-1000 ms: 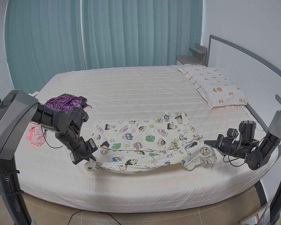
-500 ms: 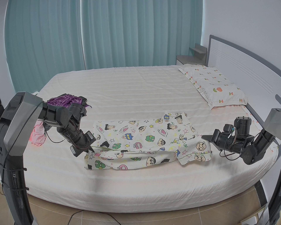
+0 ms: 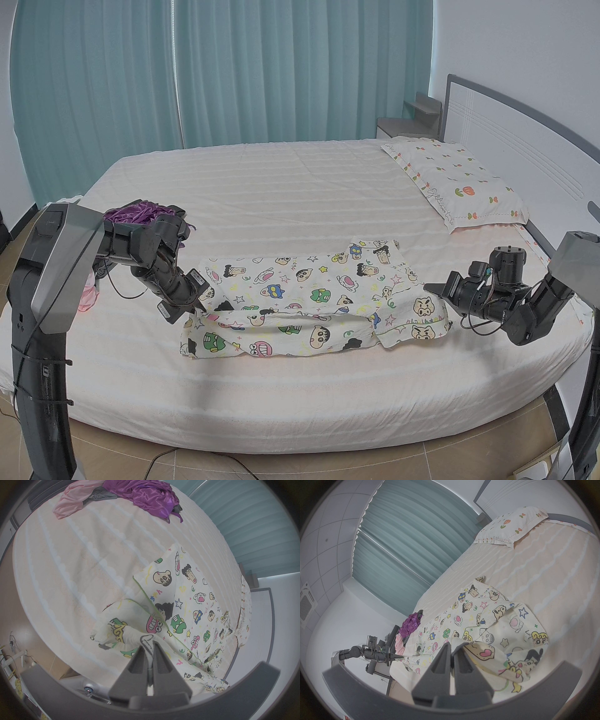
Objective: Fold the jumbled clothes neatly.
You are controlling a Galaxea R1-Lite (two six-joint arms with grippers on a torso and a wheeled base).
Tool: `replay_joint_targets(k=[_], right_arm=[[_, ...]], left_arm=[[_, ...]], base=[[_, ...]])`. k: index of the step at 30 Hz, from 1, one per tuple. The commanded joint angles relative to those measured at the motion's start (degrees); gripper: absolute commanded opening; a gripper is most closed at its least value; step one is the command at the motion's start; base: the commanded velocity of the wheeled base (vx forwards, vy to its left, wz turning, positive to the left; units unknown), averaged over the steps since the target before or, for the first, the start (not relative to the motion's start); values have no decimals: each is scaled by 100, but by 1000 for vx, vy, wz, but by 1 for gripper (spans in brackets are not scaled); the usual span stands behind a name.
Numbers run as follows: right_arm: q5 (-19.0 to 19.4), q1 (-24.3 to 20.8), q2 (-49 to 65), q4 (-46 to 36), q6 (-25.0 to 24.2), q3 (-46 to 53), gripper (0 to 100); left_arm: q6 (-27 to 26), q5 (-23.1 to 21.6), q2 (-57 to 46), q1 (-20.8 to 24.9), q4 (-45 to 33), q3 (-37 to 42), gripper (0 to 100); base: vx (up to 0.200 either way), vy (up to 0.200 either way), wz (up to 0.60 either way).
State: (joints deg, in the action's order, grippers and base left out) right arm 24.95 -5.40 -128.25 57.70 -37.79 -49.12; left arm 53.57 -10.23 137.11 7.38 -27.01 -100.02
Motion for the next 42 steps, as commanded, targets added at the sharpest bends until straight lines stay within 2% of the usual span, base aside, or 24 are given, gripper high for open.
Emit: replay_joint_targets(k=[1,7,15,16,23,28,30,35,37,38,40,41,42], right_arm=[[-149,-14,-509,-13,0,-397,0],[-421,-22,-966,-22,-264,-1003,0],[-562,-14,-1282,-101,-299,-1267,0],[-571,-5,-1308,-162,-308,-1293,100],[-764,48,-1291,-118,-343,-1337,100],[-878,162,-1141,-57,-598,-1267,100],[-1089,329,-948,-48,-870,-1153,100],[-1256,531,-342,-13,-1266,-476,100],[-1256,540,-69,-4,-1292,-72,100],[-1247,540,107,75,-1292,157,100],[-1221,531,221,163,-1301,350,100],[-1177,505,318,303,-1292,623,100],[-1177,505,318,303,-1292,623,100]], left_arm=[[14,12,352,10,3,-316,0],[145,311,686,1,-6,-878,0],[145,355,976,80,-32,-1274,0],[154,364,1064,97,-58,-1423,100],[479,610,1204,71,-67,-1457,100],[506,627,1134,-70,-58,-1457,100],[488,539,774,-272,-32,-1415,100],[348,-190,-290,-500,495,-184,100],[277,-357,-808,-527,1049,677,100],[207,-463,-1151,-509,1576,1407,100],[154,-550,-1406,-483,2069,2013,100],[110,-665,-1740,-439,2816,2857,100],[110,-665,-1740,-439,2816,2857,100]], base=[[0,0,0],[0,0,0],[0,0,0],[0,0,0],[0,0,0],[0,0,0],[0,0,0],[0,0,0],[0,0,0],[0,0,0],[0,0,0],[0,0,0],[0,0,0]])
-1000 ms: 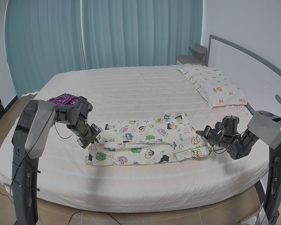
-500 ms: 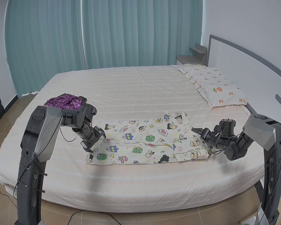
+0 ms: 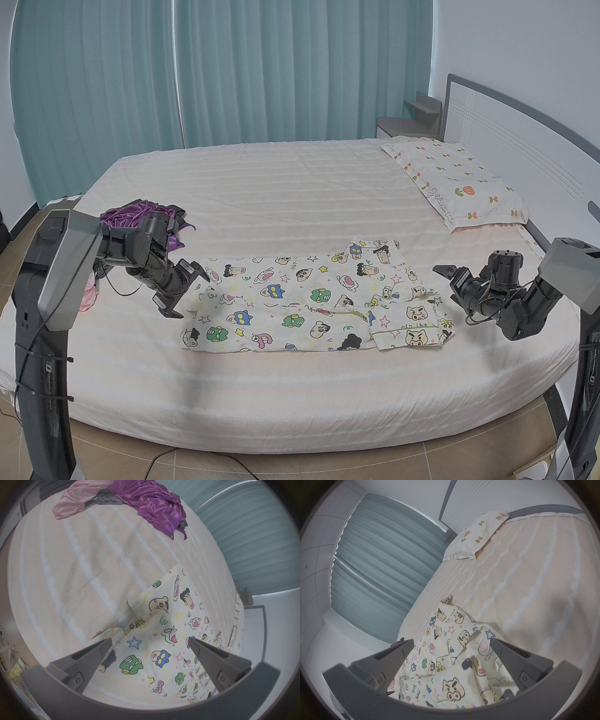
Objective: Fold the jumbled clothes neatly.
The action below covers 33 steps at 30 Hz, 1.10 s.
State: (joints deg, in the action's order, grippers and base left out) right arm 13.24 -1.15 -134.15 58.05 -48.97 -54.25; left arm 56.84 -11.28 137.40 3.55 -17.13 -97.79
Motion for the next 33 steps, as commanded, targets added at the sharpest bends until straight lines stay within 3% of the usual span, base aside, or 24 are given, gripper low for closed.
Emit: replay_joint_targets(k=[1,2,3,7,14,25,33], right_arm=[[47,44,890,497,-174,1382,100],[47,44,890,497,-174,1382,100],[144,9,793,787,-174,1549,100],[197,-88,873,866,-174,1689,100],[372,-123,943,883,-174,1883,100],[381,-281,934,918,-174,2023,100],[381,-281,916,918,-166,2023,100]], left_arm=[[-165,-700,-2033,85,2680,3504,100],[-165,-700,-2033,85,2680,3504,100],[-139,-700,-2226,296,3497,4436,100],[-121,-753,-2393,524,4183,5314,100],[-51,-771,-2525,779,4956,5982,100],[398,-947,-2534,814,5193,6062,100],[485,-999,-2402,744,5439,6070,100]], base=[[0,0,0],[0,0,0],[0,0,0],[0,0,0],[0,0,0],[0,0,0],[200,0,0]])
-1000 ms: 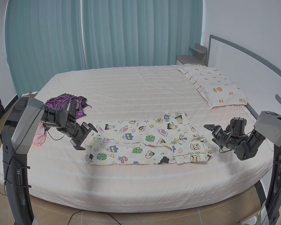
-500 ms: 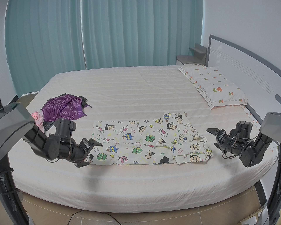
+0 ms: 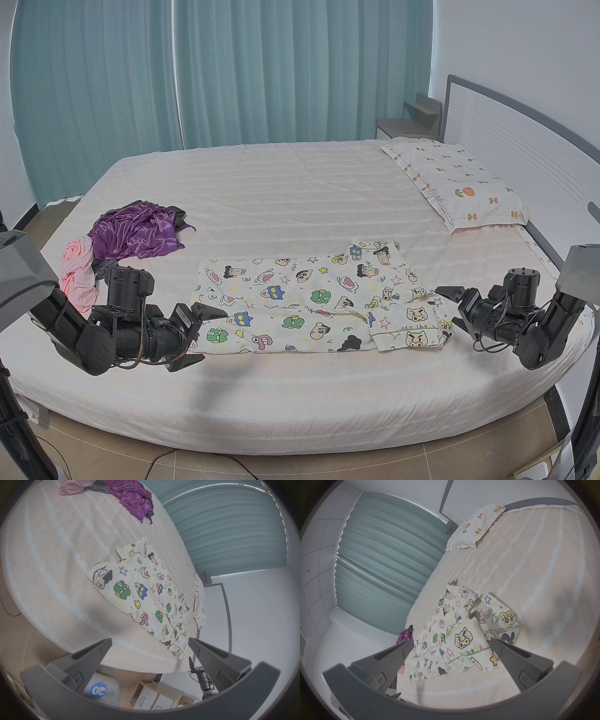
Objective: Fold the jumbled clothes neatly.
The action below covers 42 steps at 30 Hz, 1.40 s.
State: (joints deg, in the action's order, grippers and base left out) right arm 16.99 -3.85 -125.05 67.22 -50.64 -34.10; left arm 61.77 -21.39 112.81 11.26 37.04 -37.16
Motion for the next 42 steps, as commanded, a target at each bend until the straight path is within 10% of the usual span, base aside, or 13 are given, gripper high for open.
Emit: replay_joint_targets(k=[1,15,27,42], right_arm=[[6,-19,16,2,1,8,100],[6,-28,42,2,1,43,100],[6,-45,51,2,230,210,100],[50,-45,25,2,397,290,100]], left_arm=[[-16,21,101,-45,58,15,100],[-130,21,162,-116,498,341,100],[-2705,-198,1278,-748,2335,1299,100],[-3593,-392,1691,-810,2396,1316,100]], base=[[200,0,0],[171,0,0],[0,0,0],[0,0,0]])
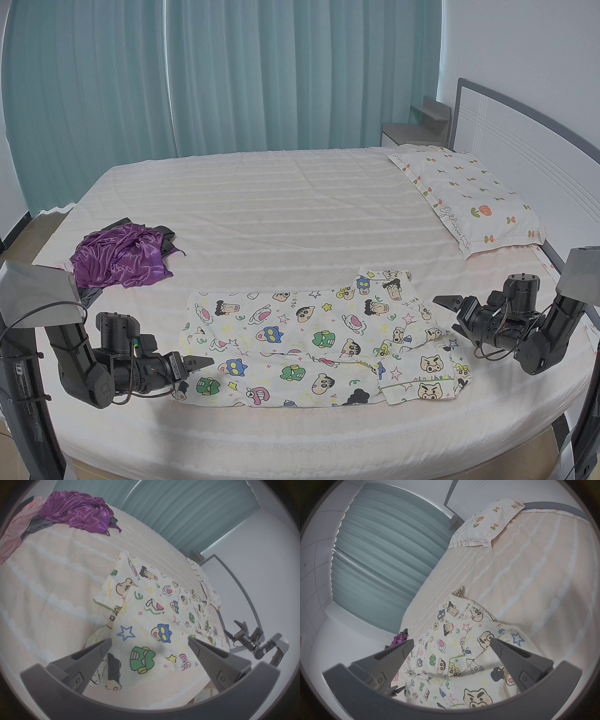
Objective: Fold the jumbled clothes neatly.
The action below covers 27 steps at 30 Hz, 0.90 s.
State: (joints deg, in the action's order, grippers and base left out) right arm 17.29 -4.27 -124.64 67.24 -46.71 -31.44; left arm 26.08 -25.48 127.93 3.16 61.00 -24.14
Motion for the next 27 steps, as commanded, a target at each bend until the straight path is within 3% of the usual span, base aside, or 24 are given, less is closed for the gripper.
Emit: replay_joint_targets(k=[1,23,24,27], right_arm=[[47,-4,-17,-1,13,24,100],[56,-22,-43,-9,40,24,100],[56,-22,-43,-9,40,24,100],[56,-30,-43,-9,40,33,100]], left_arm=[[-32,34,180,1,-1,14,100],[-445,69,206,-43,-1,208,100],[-445,96,215,-26,-18,181,0],[-437,236,224,18,-45,173,0]], base=[[0,0,0],[0,0,0],[0,0,0],[0,0,0]])
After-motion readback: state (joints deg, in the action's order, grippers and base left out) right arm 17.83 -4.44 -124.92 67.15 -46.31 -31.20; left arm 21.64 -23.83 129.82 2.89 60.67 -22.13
